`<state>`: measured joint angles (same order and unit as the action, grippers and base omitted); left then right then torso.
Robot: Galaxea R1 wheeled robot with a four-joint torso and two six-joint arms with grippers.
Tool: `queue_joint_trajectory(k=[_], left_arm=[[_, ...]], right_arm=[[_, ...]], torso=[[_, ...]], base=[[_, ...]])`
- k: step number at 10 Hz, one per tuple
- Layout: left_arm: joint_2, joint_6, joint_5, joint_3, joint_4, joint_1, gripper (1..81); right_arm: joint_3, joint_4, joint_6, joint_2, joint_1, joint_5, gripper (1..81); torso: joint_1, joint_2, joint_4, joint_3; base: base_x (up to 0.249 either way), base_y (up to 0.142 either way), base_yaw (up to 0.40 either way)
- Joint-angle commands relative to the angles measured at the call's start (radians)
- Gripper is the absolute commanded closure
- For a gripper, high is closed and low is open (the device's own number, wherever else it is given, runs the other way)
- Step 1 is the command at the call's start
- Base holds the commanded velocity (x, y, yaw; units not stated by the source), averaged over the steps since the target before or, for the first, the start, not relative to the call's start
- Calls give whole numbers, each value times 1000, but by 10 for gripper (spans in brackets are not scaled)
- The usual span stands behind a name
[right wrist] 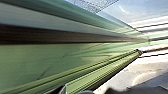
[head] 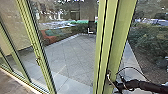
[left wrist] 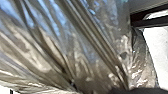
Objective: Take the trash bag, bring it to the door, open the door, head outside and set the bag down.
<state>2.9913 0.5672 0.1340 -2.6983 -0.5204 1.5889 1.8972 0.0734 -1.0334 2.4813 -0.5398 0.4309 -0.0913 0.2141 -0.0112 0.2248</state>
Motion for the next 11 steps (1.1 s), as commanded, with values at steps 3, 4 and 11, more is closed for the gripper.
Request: queue_joint_trajectory(k=[3,4,11], left_arm=[[3,0,91,3,-9,-19,811],[3,0,91,3,-9,-19,811],[5,0,91,3,-9,-19,811]], right_arm=[[26,-14,-86,-49,175,22,10],[19,-14,-86,-62,181,22,10],[-84,-18,-86,-198,238,26,10]], torso=[[0,0,0,0],[-1,0,0,0],[-5,-3,0,3]], base=[[90,0,0],[89,0,0],[60,0,0]])
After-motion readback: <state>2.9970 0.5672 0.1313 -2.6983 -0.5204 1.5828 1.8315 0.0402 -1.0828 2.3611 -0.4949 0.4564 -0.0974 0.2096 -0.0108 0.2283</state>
